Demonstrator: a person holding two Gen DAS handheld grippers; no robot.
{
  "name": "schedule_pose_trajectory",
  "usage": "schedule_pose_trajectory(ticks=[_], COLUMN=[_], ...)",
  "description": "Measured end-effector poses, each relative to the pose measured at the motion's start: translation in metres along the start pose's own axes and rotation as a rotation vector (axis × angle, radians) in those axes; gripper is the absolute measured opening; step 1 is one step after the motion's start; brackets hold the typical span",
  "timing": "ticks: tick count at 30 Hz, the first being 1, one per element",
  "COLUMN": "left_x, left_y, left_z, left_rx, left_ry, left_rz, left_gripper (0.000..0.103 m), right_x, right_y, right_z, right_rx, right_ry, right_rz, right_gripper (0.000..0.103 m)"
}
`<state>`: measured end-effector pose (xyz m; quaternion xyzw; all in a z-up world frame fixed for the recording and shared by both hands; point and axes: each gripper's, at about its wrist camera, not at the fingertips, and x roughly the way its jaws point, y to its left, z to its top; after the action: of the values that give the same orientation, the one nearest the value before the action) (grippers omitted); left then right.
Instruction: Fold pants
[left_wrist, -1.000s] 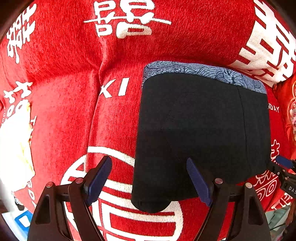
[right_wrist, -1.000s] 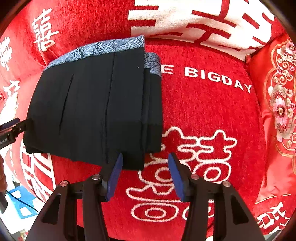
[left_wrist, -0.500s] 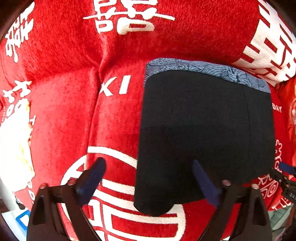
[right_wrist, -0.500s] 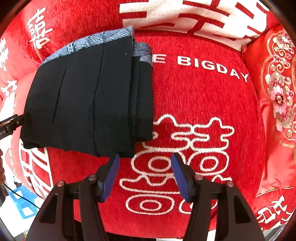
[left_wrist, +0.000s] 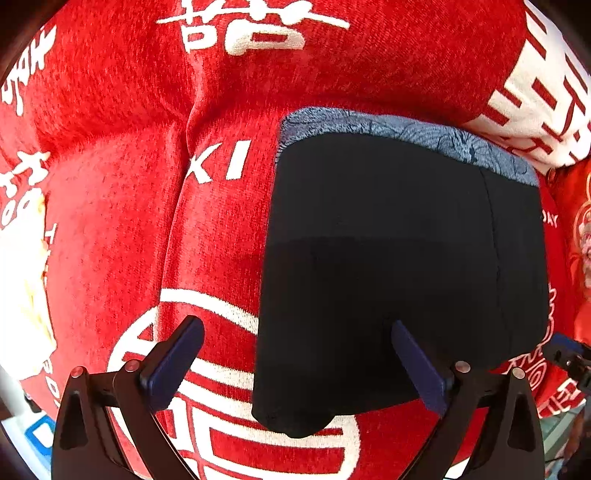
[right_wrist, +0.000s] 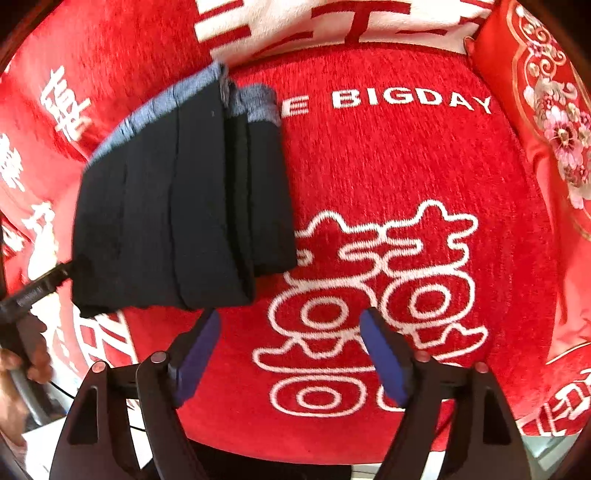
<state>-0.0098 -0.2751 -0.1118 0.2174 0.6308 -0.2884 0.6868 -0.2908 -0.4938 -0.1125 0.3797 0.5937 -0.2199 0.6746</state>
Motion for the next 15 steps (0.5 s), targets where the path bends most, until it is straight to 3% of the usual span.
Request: schedule_pose_trajectory(ticks=[10, 15], left_x=[-0.008, 0.001], left_y=[0.015, 0.02], left_z=[0.023, 0.035], left_rx=[-0.042, -0.077], left_ry=[-0.026, -0.014], left_rz=[-0.007, -0.04], left_gripper=[0.102, 0.102], right_x=[-0.019, -0.014], right_y=[-0.004, -0.002], right_z=[0.03, 0.048], right_rx=[0.038, 0.041], right_ry=[-0.061, -0.048], right_rz=[0.092, 0.13], right_gripper=[0.082, 0.087])
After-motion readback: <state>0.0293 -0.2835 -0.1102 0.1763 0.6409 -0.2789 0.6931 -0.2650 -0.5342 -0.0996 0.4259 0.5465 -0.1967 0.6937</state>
